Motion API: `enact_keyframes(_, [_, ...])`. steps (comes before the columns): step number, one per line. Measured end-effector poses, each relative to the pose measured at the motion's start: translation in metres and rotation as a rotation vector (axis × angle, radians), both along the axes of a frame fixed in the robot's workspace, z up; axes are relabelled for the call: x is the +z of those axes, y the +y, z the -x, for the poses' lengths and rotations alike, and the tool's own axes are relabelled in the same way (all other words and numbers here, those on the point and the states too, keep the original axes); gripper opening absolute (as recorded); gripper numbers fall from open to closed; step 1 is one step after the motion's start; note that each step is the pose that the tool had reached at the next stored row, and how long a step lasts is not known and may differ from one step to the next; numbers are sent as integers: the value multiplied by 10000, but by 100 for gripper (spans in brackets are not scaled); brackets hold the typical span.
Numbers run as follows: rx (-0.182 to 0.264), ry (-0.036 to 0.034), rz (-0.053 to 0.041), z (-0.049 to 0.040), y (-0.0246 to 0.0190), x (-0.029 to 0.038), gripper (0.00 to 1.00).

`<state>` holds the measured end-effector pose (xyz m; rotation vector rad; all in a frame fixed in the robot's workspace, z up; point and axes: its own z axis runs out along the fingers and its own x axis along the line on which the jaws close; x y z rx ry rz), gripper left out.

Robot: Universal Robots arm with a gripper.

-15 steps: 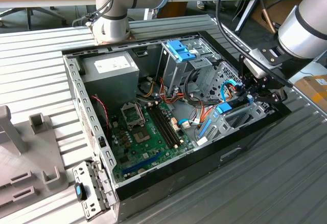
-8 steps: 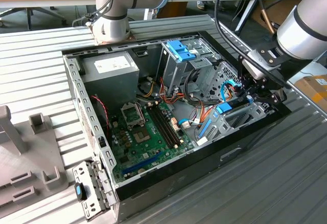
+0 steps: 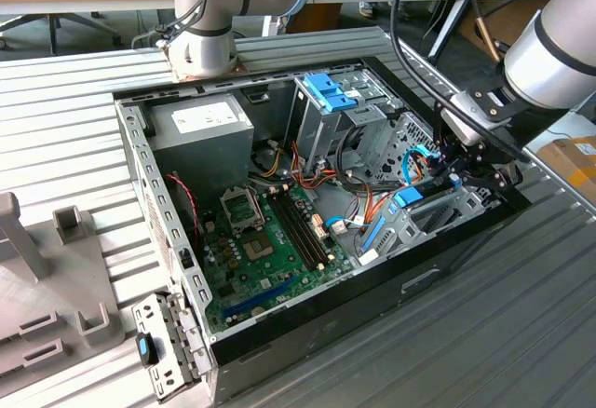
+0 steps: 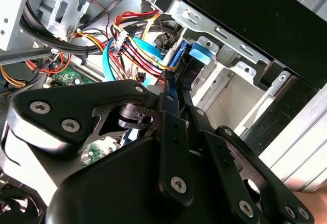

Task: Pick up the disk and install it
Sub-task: 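Insert the first disk wire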

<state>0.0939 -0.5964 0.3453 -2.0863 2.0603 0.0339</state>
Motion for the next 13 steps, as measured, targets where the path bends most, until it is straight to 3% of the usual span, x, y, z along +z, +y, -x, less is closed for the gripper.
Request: enact_keyframes(13, [-155, -1, -4, 13, 0, -16, 16])
